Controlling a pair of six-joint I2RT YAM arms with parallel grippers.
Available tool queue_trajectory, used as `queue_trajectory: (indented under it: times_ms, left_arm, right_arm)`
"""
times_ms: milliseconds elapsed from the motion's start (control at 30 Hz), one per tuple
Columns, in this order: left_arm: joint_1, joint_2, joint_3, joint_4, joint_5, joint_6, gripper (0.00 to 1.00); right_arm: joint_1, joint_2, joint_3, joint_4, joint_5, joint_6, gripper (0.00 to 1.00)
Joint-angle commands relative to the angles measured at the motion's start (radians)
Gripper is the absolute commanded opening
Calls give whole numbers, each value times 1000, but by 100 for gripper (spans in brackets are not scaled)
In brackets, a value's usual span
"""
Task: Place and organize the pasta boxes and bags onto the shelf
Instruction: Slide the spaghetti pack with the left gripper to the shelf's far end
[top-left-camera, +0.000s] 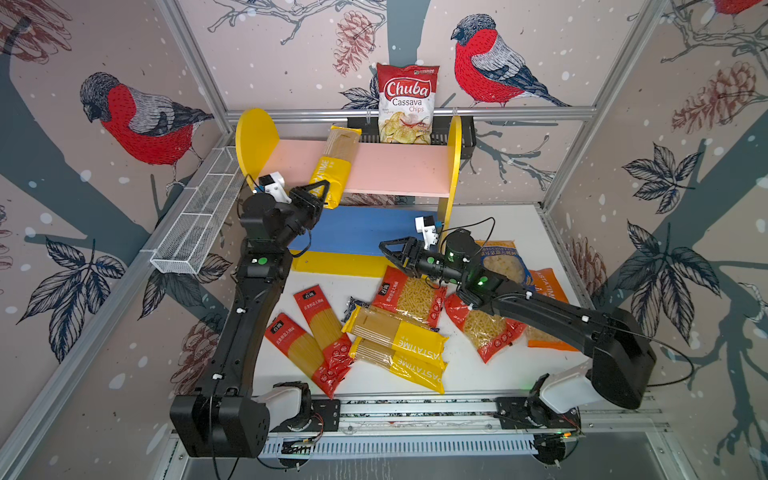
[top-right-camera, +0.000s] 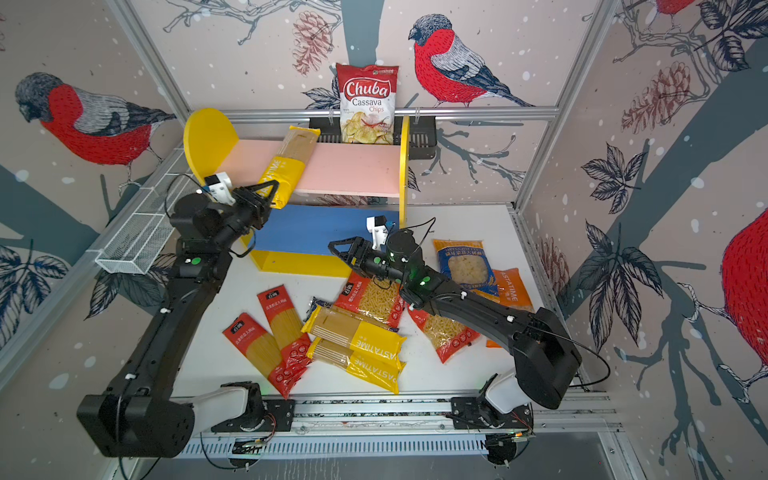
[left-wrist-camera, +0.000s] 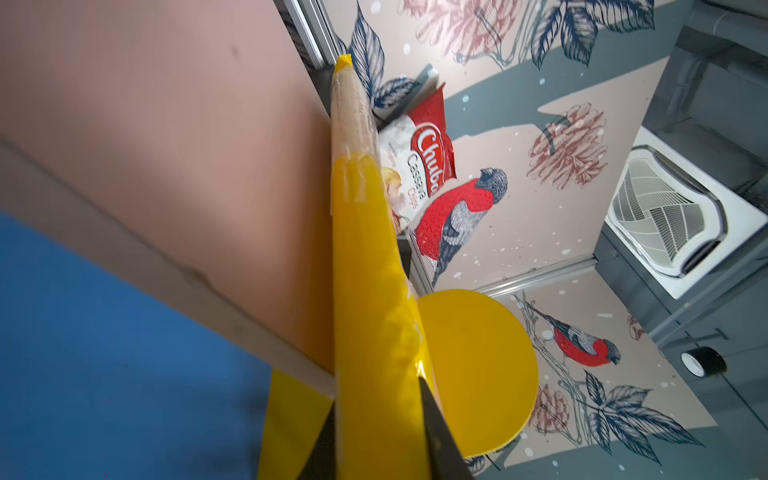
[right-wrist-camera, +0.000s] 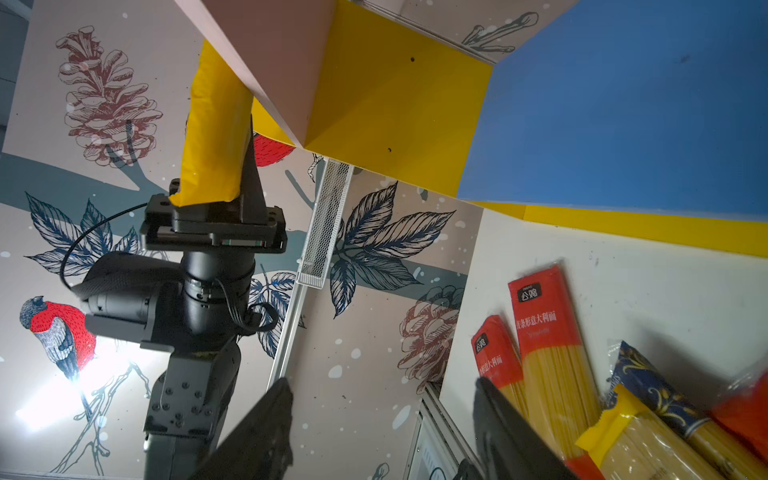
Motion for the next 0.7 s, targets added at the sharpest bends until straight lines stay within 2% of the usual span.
queue_trajectory:
  times_ms: [0,67,233,400,667]
  left_arm:
    - [96,24,54,37,192,84,6]
    - [154,42,75,12,273,121,6]
    - [291,60,46,28,342,123,6]
    - [333,112,81,57,379,111,7]
    - [403,136,43,144,373,32,6]
  right_arm:
    - [3,-16,-14,30,0,-17,69]
    - [1,-21,-24,29,5,-20,69]
    - [4,-22,-26,29,-1,-23,69]
    - [9,-38,-31,7,15,-40,68]
    - [12,-59,-51,-9,37,-51,68]
